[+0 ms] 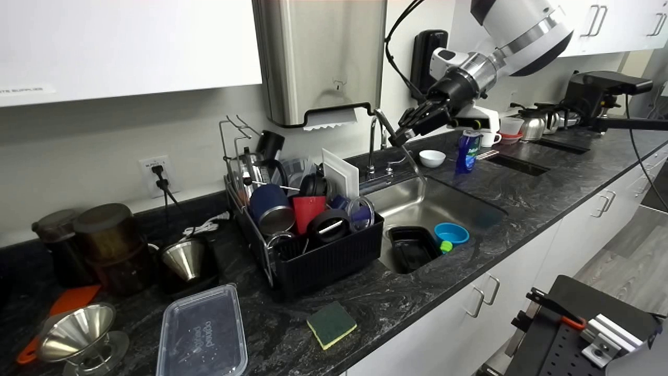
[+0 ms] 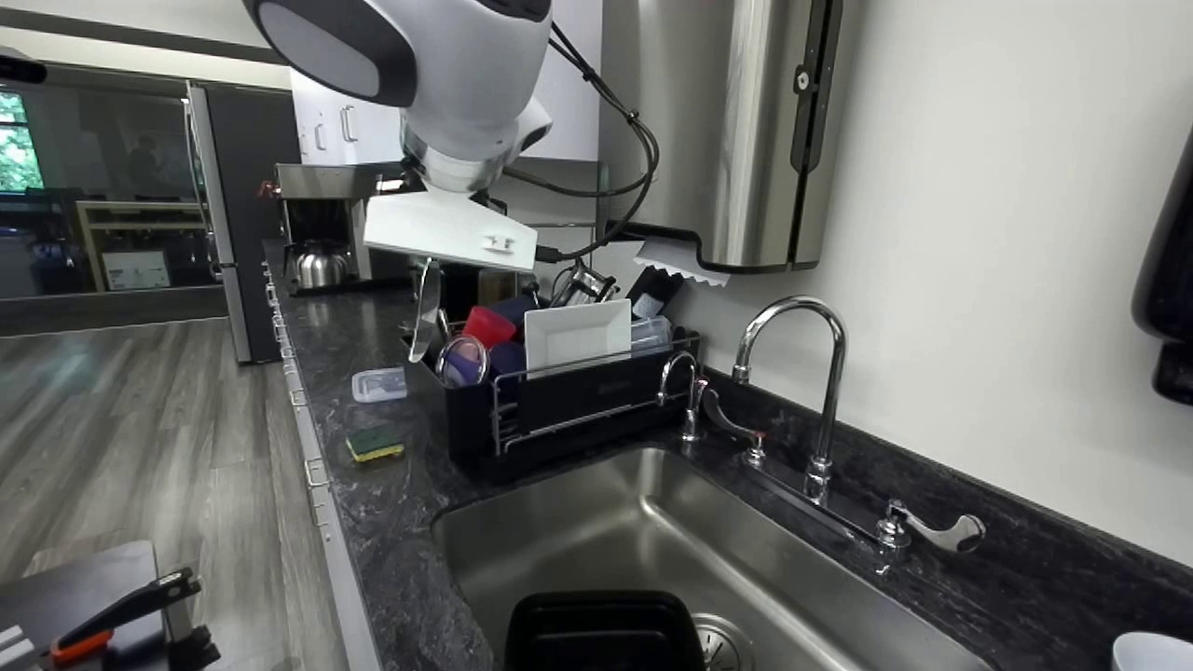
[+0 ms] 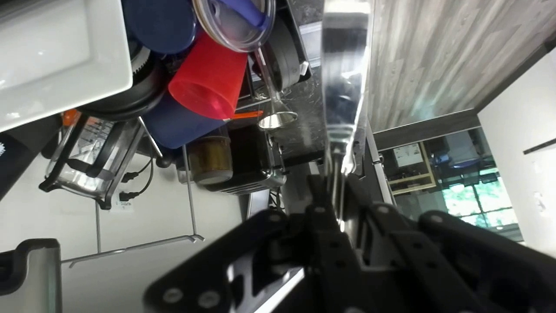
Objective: Put the knife in the sink on the dish rack
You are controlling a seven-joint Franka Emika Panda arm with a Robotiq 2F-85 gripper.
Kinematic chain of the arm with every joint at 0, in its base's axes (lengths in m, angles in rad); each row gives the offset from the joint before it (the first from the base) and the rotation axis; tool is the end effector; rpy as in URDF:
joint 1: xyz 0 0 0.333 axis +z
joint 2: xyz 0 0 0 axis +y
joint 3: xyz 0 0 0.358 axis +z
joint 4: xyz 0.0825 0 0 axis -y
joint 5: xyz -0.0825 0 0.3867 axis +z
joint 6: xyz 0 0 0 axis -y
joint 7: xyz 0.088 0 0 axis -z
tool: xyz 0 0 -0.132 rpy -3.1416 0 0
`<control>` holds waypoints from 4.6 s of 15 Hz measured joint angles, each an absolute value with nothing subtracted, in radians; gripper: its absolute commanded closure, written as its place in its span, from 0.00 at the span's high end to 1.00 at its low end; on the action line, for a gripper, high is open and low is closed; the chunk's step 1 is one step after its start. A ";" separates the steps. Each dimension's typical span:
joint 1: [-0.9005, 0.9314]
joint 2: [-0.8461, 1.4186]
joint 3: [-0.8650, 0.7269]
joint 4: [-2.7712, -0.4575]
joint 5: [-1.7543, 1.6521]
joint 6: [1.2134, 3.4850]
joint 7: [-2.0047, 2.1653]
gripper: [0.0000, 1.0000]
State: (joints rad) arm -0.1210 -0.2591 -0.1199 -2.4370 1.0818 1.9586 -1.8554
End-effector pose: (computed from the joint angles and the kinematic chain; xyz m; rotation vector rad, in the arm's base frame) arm 0.4424 -0.0294 0.4397 -1.9997 -1.1648 -0.9299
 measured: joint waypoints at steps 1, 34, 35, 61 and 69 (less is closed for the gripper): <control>-0.111 -0.270 -0.108 -2.447 1.098 1.993 -1.858 0.04; -0.020 -0.378 -0.019 -2.505 1.186 2.213 -1.864 0.04; -0.018 -0.378 -0.019 -2.505 1.186 2.213 -1.864 0.04; 0.151 -0.241 0.274 -2.435 1.673 2.645 -2.028 0.04; 0.167 -0.129 0.313 -2.345 1.806 2.656 -2.138 0.04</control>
